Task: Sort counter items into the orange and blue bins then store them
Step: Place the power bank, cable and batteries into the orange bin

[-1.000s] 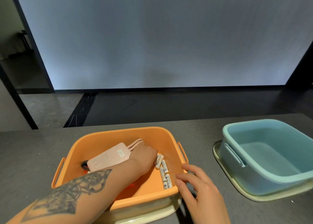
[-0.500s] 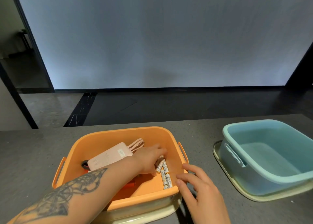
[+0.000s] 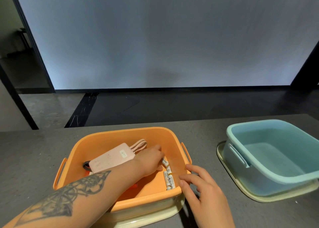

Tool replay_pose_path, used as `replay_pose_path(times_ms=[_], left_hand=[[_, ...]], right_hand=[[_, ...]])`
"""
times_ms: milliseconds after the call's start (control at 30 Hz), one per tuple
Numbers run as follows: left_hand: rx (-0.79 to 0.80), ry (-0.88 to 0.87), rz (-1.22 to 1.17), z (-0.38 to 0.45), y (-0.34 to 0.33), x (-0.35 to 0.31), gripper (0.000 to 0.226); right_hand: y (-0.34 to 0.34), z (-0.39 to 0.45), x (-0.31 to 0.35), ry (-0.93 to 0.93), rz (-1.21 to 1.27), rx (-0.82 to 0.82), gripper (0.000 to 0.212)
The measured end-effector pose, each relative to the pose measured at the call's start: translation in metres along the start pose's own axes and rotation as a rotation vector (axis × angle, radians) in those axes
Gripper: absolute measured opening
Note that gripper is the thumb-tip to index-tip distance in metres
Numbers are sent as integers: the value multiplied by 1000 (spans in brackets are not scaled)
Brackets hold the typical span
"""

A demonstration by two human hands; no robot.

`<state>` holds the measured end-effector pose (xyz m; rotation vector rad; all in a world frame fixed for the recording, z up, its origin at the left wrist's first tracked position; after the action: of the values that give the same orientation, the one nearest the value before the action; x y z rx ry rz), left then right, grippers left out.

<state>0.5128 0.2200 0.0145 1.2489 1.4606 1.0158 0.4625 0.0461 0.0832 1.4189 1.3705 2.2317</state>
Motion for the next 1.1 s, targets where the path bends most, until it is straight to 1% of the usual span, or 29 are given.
replay_pose_path(times_ms=[100, 200, 300, 467, 567, 667, 767, 900, 1100], left_hand=[[27, -38, -18, -2, -5, -4, 40], [0, 5, -63, -2, -4, 1, 48], [18, 31, -76, 1, -6, 4, 55], [36, 27, -136, 3, -6, 7, 64], [-9, 37, -192, 2, -3, 7, 58], [-63, 42, -243, 3, 1, 9, 40], [-76, 38, -303, 3, 2, 10, 24], [-92, 41, -307, 2, 4, 10, 23], [-70, 30, -275, 0, 9, 7, 21]], right_hand=[[0, 0, 0, -2, -7, -4, 12], [-1, 0, -1, -1, 2, -11, 12], [-2, 0, -2, -4, -12, 2, 13], [-1, 0, -2, -5, -1, -10, 12], [0, 0, -1, -11, 5, -16, 12], [0, 0, -1, -12, 5, -7, 12], [1, -1, 0, -8, 14, -13, 11], [1, -2, 1, -4, 17, -25, 10], [-1, 0, 0, -13, 1, 11, 10]])
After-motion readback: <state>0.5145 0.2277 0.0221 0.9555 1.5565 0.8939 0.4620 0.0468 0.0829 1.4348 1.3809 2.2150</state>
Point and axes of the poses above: each hand's wrist, its own z-axis towards the middle knuckle, its own y-axis out of the back of the hand, x = y × z, the point moved 10 cm from there along z, towards the middle knuckle, and after that the axes turned 6 degrees about x, right-handed, at the moved point
